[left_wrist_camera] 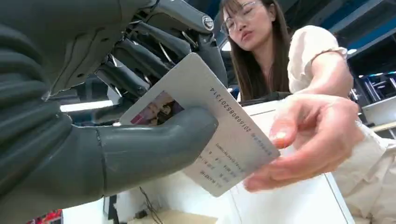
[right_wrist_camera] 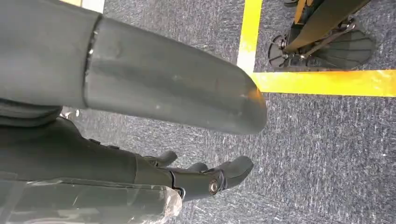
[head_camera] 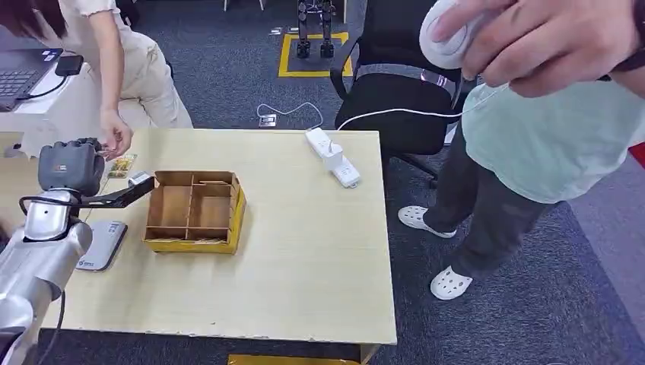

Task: Pass the card to the sensor for recognition and then transmit it.

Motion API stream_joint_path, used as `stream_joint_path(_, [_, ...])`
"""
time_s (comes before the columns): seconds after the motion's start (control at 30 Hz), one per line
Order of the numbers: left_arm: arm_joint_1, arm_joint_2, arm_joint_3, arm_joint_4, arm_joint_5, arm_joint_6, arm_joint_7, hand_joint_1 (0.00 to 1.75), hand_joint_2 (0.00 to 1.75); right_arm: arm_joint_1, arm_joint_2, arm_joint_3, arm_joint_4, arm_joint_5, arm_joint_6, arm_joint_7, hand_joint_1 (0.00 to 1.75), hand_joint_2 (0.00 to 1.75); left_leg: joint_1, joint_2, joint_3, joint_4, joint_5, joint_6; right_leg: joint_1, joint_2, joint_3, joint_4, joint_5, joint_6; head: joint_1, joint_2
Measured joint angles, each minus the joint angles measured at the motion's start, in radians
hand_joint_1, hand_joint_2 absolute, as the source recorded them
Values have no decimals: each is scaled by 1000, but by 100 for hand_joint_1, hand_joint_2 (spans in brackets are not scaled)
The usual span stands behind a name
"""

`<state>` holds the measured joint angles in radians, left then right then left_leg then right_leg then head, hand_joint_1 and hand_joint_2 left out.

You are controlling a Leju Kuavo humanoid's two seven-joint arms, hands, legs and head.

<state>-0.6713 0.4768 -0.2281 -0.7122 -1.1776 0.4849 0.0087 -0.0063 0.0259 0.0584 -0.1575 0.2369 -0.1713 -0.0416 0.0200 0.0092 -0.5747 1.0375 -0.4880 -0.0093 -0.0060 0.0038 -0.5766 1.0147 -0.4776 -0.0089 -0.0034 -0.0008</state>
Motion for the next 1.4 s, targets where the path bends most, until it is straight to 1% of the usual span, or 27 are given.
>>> stream_joint_path(0.07, [0, 0, 3, 0, 8, 0, -4, 175, 175, 0, 0, 0, 0, 1, 0, 0, 0, 0, 0, 0, 0, 0, 0, 0, 0, 0, 0, 0, 0, 0, 0, 0])
stream_joint_path(0.1, [0, 0, 4, 0, 17, 0, -16, 175, 175, 0, 0, 0, 0, 1, 0, 0, 0, 0, 0, 0, 0, 0, 0, 0, 0, 0, 0, 0, 0, 0, 0, 0])
stream_joint_path(0.17, [3, 0, 5, 0, 36, -3, -46, 175, 175, 0, 0, -1, 0, 2, 1, 0, 0, 0, 0, 0, 0, 0, 0, 0, 0, 0, 0, 0, 0, 0, 0, 0])
stream_joint_path(0.27, [20, 9, 8, 0, 78, -32, -103, 175, 175, 1, 0, -1, 0, 2, 5, 0, 0, 0, 0, 0, -1, 0, 0, 0, 0, 0, 0, 0, 0, 0, 0, 0])
stream_joint_path(0.3, [33, 14, 11, -3, 104, -43, -134, 175, 175, 1, 0, -2, 0, 2, 5, -1, 0, 0, 0, 1, 0, 0, 0, 0, 0, 1, 0, 0, 0, 0, 0, 0])
stream_joint_path(0.4, [103, 48, 23, -36, 180, -74, -208, 175, 175, 3, 0, -6, 0, 1, 4, -2, 0, 0, 0, 3, 0, 0, 0, 0, 0, 3, -1, 0, 0, 0, 0, 0])
stream_joint_path(0.5, [199, 90, 43, -102, 232, -95, -240, 175, 175, 6, 0, -9, 0, 1, 3, -3, 0, 0, 0, 4, -1, -1, -1, 0, 0, 5, -2, 0, 0, 0, 0, 0])
stream_joint_path(0.6, [298, 140, 72, -179, 246, -110, -252, 175, 175, 9, -1, -11, 0, 2, 3, -3, 0, 0, 0, 4, -2, -1, -1, 0, 0, 5, -3, 0, -1, 0, 0, 0])
stream_joint_path(0.7, [365, 174, 93, -232, 245, -121, -252, 175, 175, 9, -3, -13, 0, 3, 3, -1, 0, 0, 0, 4, -2, -1, -1, 0, 0, 4, -3, 0, -1, 0, 0, 0])
stream_joint_path(0.83, [424, 206, 114, -283, 238, -126, -250, 175, 175, 9, -3, -14, 0, 5, 4, -2, 0, 0, 0, 4, -2, -1, -1, 0, 0, 4, -3, 0, -1, 1, 0, 0])
stream_joint_path(0.97, [465, 219, 128, -310, 209, -117, -248, 175, 175, 9, -3, -15, 0, 5, 5, -3, 0, 0, 0, 4, -2, -1, -1, 0, 0, 3, -3, 0, -1, 1, 0, 0])
stream_joint_path(1.1, [505, 218, 130, -329, 188, -107, -240, 175, 175, 9, -3, -15, 0, 6, 5, -3, 0, 0, 0, 4, -2, -1, -1, 0, 0, 3, -3, 0, -1, 1, 0, 0])
stream_joint_path(1.2, [530, 207, 130, -339, 180, -97, -232, 175, 175, 8, -3, -15, 0, 7, 5, -3, 0, 0, 0, 4, -2, -1, -1, 0, 0, 3, -3, 0, -1, 1, 0, 0])
stream_joint_path(1.33, [553, 179, 130, -340, 174, -74, -236, 175, 175, 8, -3, -15, 0, 8, 5, 0, 0, 0, 0, 4, -2, -1, -1, 0, 0, 3, -3, 0, -1, 1, 0, 0])
stream_joint_path(1.4, [563, 154, 130, -340, 172, -56, -240, 175, 175, 8, -3, -16, 0, 11, 5, 0, 0, 0, 0, 3, -2, -1, -1, 0, 0, 3, -3, 0, -1, 1, 0, 0])
